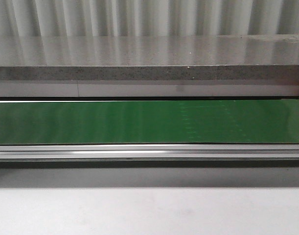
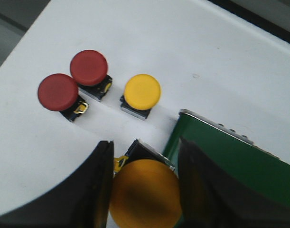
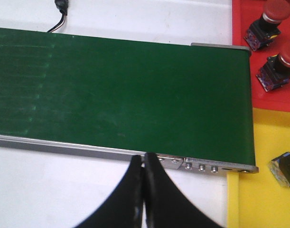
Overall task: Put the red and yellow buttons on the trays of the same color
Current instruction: 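Lower the yellow button onto the green belt and open the left gripper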
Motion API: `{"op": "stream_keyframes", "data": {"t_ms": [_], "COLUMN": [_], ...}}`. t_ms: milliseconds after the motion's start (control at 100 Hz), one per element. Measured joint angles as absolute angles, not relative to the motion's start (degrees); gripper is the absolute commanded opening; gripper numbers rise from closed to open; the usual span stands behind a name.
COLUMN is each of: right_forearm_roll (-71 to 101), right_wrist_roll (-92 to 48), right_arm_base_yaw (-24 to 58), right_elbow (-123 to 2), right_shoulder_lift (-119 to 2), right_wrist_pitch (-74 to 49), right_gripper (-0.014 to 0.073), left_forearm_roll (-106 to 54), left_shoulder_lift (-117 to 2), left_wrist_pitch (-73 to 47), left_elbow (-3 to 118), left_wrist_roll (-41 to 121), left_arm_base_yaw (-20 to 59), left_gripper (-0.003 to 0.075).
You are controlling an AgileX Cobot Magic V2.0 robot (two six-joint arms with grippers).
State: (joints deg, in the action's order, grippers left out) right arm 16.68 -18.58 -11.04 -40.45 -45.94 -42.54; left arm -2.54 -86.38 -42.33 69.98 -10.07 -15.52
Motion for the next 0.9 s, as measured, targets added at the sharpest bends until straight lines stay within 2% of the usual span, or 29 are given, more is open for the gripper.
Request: {"op": "stream_keyframes", "data": {"t_ms": [290, 670, 900], "right_forearm_roll": [16.68, 16.68, 16.68], "right_wrist_roll": [-18.58, -18.58, -18.58], "right_arm_base_yaw": [-11.04, -11.04, -11.04], "right_elbow": [-40.45, -40.45, -40.45], "right_shoulder_lift": [-45.94, -45.94, -45.94], "right_wrist_pitch": [-42.54, -42.54, -42.54], "right_gripper": [-0.0067, -0.0067, -0.0067], "left_forearm_roll": [-7.94, -8.28, -8.42], "left_shoulder_lift": [-85.84, -85.84, -85.98], "left_wrist_pitch": [-47.37, -48.14, -48.14], "left_elbow": [70.25, 70.14, 68.42], "left_wrist_roll": [-3.67, -2.13, -1.97], "left_arm_base_yaw": [-15.27, -8.22, -7.2], "left_gripper": [-0.002, -0.002, -0.002]}}
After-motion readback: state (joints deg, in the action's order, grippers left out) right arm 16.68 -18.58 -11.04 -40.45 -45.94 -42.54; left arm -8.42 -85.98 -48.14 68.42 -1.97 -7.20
